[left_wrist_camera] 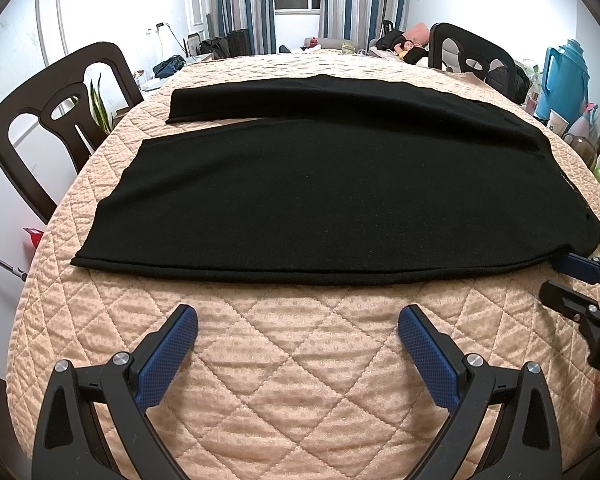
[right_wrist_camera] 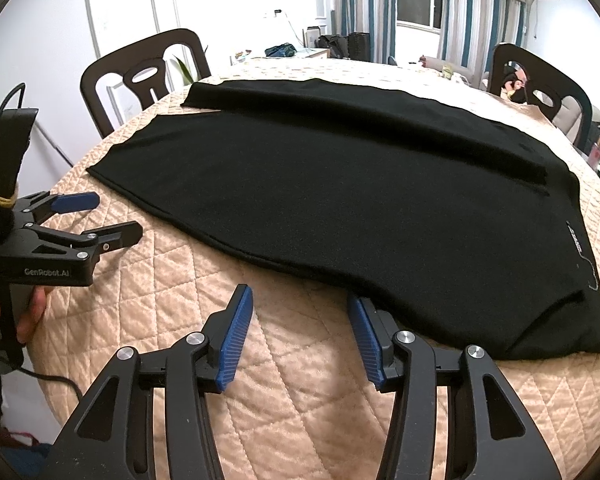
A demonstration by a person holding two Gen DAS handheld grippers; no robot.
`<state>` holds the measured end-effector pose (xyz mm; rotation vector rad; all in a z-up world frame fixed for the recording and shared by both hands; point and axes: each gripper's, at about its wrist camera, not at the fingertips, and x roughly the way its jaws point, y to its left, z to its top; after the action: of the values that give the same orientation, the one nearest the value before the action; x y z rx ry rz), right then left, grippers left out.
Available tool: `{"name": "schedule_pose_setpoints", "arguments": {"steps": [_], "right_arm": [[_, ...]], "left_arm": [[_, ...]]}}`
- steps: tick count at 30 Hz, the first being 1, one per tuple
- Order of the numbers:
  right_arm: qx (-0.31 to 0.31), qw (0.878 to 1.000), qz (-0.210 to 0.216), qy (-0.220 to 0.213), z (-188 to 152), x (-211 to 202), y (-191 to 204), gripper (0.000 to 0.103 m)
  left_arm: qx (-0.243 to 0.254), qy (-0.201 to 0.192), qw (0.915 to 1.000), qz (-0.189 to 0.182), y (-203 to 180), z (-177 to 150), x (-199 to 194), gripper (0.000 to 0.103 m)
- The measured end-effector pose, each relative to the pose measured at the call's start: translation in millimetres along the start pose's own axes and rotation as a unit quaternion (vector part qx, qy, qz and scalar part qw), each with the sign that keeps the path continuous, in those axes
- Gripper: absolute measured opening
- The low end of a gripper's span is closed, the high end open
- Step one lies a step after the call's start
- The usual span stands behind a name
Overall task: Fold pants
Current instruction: 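Lower both grippers onto the pants waistband and close them on the fabric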
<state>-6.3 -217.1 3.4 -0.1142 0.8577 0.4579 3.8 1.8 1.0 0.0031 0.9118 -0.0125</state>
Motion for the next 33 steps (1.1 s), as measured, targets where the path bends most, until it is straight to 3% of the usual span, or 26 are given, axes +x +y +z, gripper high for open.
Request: {"name": "schedule_pose_setpoints", "arguments": {"steps": [4, 8, 11, 14, 17, 20, 24, 33], "right_arm": [[0.04, 0.999, 0.003, -0.011, -8, -13, -22, 0.05], [0.103, 0.994, -0.013, -0.025, -19, -31, -59, 0.05], [0.144, 0.989, -0.024, -0.034, -28, -42, -86, 0.05], [0.21, 0.976, -0.042, -0.039, -38, -48, -120, 0.05], [0.272, 0.96, -0.005, -0.059, -43, -53, -144, 0.05], [0.298, 0.951, -0.029, -0.07, -44, -56, -155, 0.05], [0.346, 0.933, -0.008, -0.094, -47, -58, -171, 0.05], [0.414, 0.902, 0.0, -0.123, -48, -54, -188, 0.05]], "left_arm": [[-0.006, -0.003, 0.9999, -0.012, 7, 2, 2, 0.102], [-0.051, -0.018, 0.9977, -0.041, 23, 1, -6, 0.101], [-0.082, -0.024, 0.9954, -0.042, 38, 3, -5, 0.101], [-0.111, -0.026, 0.9917, -0.059, 52, 5, -2, 0.101], [-0.137, -0.031, 0.9874, -0.073, 61, 9, -1, 0.101], [-0.161, -0.037, 0.9832, -0.076, 66, 13, 2, 0.1], [-0.174, -0.046, 0.9814, -0.066, 68, 18, 5, 0.096], [-0.195, -0.048, 0.9794, -0.015, 83, 29, 14, 0.048]]}}
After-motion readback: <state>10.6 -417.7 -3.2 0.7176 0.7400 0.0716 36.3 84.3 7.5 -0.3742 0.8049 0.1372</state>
